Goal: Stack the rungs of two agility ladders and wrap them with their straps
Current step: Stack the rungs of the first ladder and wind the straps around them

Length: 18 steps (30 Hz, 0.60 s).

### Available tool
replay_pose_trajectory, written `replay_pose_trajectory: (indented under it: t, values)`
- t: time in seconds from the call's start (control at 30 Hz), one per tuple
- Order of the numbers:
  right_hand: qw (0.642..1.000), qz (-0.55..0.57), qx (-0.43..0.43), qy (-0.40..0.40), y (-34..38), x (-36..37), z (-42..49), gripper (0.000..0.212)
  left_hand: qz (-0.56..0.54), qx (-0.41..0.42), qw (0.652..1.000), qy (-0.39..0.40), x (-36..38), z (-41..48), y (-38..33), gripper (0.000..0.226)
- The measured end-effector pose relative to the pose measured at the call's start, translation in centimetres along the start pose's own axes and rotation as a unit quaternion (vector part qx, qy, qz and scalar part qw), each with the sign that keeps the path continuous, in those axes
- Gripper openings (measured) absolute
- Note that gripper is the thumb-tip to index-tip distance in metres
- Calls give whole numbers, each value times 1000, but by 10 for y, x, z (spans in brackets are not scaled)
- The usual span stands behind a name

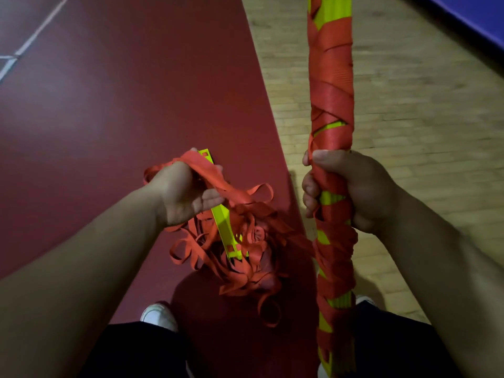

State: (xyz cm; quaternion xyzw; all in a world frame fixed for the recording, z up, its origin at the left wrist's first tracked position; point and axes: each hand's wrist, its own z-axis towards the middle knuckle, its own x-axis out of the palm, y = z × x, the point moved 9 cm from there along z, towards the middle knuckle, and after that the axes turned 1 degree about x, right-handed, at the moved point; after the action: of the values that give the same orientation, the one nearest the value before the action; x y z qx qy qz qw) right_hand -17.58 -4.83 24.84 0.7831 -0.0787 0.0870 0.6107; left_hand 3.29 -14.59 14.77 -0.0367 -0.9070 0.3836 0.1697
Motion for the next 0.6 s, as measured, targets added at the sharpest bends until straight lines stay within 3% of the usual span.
replay_pose_trajectory:
  t: [0.1, 0.17, 0.2, 0.27, 0.33, 0.4, 0.47, 0.5, 0.53, 0.6]
  values:
    - [1000, 2, 2, -3, -3, 1, 2, 28, -102, 70, 991, -57, 5, -2, -16, 32]
    - [1000, -3, -4, -6, -1, 2, 1, 29, -25, 215, 970, -113, 2, -17, -55, 30]
    - [1000, -3, -13, -8, 0, 3, 1, 32, 68, 314, 936, -143, 3, -33, -83, 34]
    - [999, 13, -41, -4, 6, 6, 1, 33, 205, 509, 819, -166, 20, -78, -133, 38]
    - [996, 41, -78, 8, 15, 11, 1, 29, 262, 604, 737, -153, 37, -110, -155, 41]
    - [992, 57, -108, 11, 22, 14, 1, 30, 298, 656, 676, -153, 42, -127, -162, 38]
    - [992, 43, -121, 0, 23, 11, 1, 20, 321, 669, 654, -146, 35, -124, -160, 28]
    - [992, 30, -121, -7, 22, 8, 1, 16, 353, 637, 669, -150, 30, -112, -153, 27]
    - [993, 18, -116, -15, 19, 6, 0, 15, 414, 570, 695, -145, 24, -93, -140, 31]
    - [994, 9, -103, -29, 13, 3, 0, 17, 577, 349, 733, -87, 7, -43, -89, 45]
